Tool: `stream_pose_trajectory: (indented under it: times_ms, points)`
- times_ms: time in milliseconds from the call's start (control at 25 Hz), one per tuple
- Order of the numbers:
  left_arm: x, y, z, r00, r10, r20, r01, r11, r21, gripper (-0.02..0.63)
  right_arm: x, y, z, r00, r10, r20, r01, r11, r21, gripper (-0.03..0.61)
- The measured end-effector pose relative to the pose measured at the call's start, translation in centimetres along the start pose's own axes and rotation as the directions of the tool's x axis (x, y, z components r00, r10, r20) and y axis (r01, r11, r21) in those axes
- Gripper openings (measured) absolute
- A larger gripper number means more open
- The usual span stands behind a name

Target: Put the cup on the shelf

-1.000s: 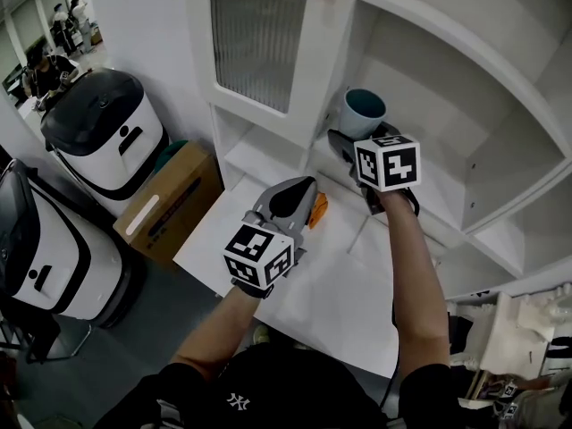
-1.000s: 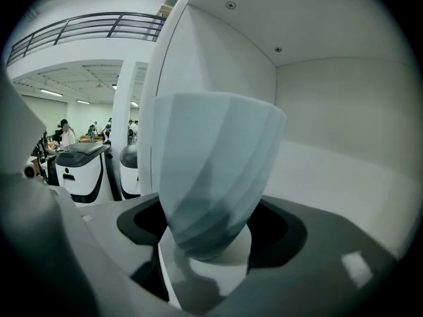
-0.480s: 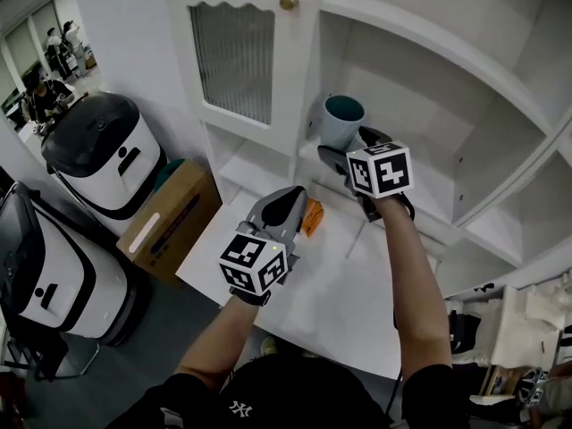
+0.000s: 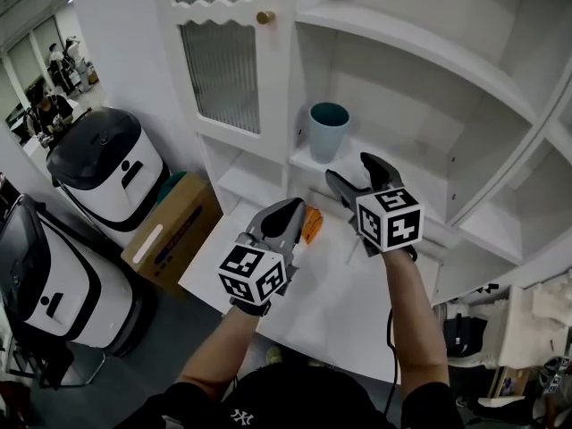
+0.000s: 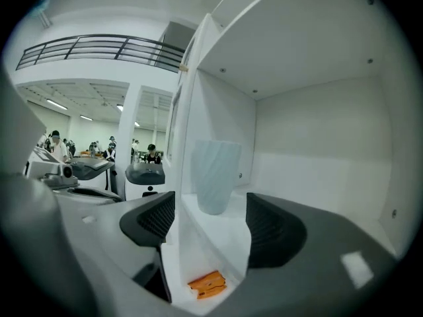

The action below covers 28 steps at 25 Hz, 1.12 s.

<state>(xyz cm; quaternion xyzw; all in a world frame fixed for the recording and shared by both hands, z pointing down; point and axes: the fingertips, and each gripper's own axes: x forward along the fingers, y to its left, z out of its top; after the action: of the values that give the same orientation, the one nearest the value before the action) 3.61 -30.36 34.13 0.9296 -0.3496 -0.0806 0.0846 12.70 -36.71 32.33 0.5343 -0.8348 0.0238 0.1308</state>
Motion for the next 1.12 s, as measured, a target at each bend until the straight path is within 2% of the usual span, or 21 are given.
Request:
stream_pose_trajectory:
  times_ms: [160,240,320,640,800,1120]
  points:
    - [-0.3,-1.0,0.1,1.000,-0.006,-0.004,0.006,1.000,0.014,0.000,-2.5,2.1,0.1,0.995,0.024,0.093,-0.026,0.999,0.021,0.263]
    - [-0.7,-1.4,0.1,1.000,-0.005,-0.006,0.005,1.000,0.016,0.000,-3.7,3.2,-0.1,0.990,0.039,0.136,-0.045,0.998,0.043,0.189]
    - [-1.3,-1.6,0.0,1.000,0.001,-0.008,-0.001,1.000,0.018,0.000,-4.5,4.3,-0.5,0.985,0.054,0.161,-0.065,0.996,0.061,0.155]
    - [-2.9,-2.8,0.0,1.000,0.016,-0.013,-0.015,0.999,0.034,0.000,-7.1,7.3,-1.7,0.971,0.095,0.217,-0.124,0.984,0.127,0.095]
    - [-3.4,-3.9,0.1,1.000,0.002,-0.012,-0.001,0.999,0.037,0.000,-8.2,8.3,-1.9,0.963,0.100,0.250,-0.139,0.979,0.146,0.025]
    - [-4.2,-6.0,-0.4,0.999,-0.030,-0.031,0.031,0.999,0.032,0.000,-9.5,10.2,-2.9,0.957,0.121,0.264,-0.168,0.972,0.164,0.023]
